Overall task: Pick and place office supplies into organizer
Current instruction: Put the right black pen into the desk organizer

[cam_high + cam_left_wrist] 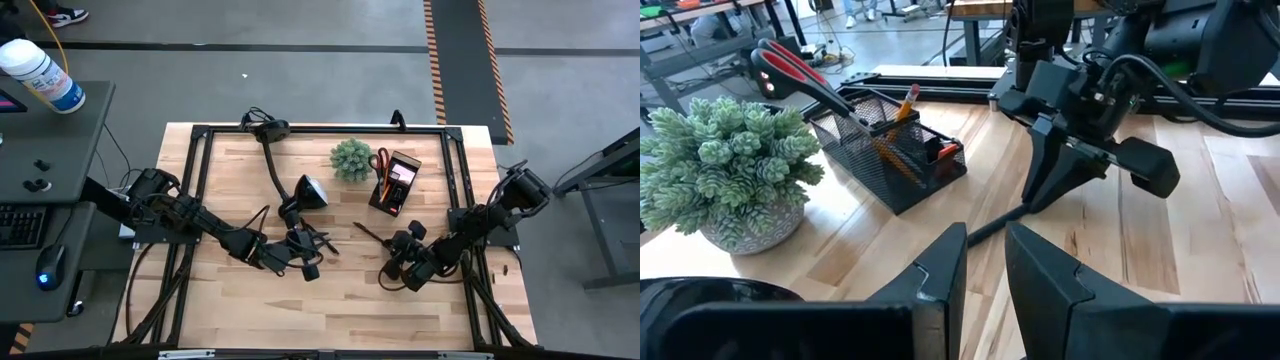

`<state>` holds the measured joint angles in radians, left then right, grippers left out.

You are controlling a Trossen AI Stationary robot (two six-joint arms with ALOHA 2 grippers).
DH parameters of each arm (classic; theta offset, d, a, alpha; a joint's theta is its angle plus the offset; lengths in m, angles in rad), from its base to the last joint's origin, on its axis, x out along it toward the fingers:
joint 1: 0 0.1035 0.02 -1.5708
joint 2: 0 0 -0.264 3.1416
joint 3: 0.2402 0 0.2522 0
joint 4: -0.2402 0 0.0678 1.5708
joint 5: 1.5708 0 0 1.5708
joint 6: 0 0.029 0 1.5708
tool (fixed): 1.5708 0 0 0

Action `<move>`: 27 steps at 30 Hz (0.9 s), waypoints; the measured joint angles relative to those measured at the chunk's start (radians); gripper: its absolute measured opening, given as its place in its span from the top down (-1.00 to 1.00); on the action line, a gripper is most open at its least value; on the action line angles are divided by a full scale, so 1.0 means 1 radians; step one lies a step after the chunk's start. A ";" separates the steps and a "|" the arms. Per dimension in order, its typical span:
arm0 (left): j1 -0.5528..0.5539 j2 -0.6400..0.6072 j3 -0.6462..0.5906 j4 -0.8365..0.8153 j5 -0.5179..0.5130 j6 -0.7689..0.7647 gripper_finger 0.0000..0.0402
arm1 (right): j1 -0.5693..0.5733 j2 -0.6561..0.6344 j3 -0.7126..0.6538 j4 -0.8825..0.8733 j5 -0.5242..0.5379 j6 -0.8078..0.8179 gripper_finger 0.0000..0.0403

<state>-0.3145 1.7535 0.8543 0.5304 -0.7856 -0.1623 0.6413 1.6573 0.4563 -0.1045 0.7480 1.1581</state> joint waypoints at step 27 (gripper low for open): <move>0.000 0.001 0.000 0.504 0.082 0.351 0.69 | 0.084 -0.662 0.078 0.303 0.343 -1.012 0.88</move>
<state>-0.3145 1.7541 0.8543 1.0344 -0.7040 0.1889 0.7254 0.9953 0.5343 0.1989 1.0909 0.1463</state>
